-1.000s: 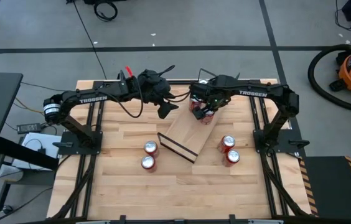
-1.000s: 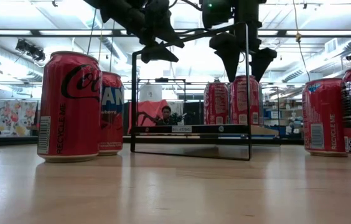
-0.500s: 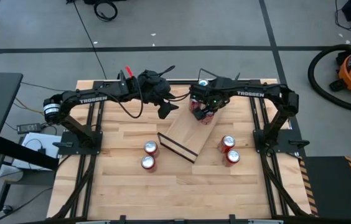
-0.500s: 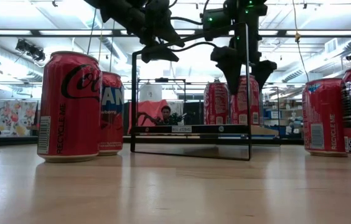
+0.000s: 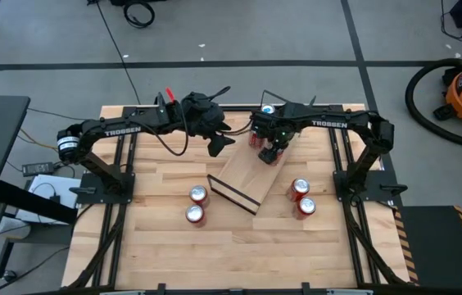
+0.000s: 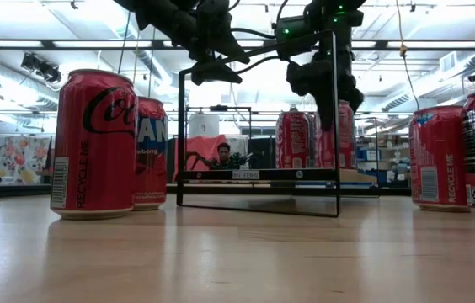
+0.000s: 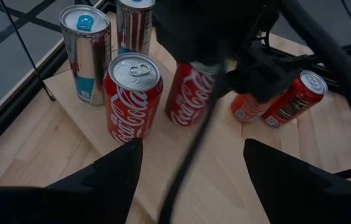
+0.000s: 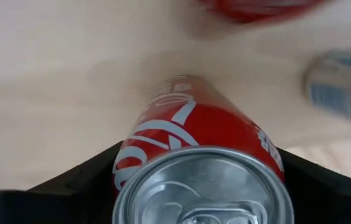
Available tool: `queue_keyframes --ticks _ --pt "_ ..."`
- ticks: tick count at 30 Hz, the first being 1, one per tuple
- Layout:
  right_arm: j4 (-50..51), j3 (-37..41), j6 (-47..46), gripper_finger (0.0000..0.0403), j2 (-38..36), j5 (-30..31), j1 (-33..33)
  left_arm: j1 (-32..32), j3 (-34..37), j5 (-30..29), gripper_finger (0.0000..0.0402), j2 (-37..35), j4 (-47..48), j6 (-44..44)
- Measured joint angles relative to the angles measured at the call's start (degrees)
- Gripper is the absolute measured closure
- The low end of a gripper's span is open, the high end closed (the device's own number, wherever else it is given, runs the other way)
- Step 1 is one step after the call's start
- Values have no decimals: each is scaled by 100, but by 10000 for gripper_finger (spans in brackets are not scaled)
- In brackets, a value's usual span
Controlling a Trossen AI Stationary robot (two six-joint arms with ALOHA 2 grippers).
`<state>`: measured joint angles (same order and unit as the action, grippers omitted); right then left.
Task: Place canned beverage on shelf
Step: Put the red-white soda can on the shelf aligned with the other red-white soda can
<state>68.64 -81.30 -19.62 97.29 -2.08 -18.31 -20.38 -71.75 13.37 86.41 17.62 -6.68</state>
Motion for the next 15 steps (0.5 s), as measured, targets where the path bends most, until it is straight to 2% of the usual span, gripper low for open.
queue_keyframes --ticks 7,15 --pt "147 4 2780 65 -1 97 -25 2 0 2 111 0 -4 0" --pt "181 4 4614 65 -2 299 -26 2 -1 2 111 0 5 -16"
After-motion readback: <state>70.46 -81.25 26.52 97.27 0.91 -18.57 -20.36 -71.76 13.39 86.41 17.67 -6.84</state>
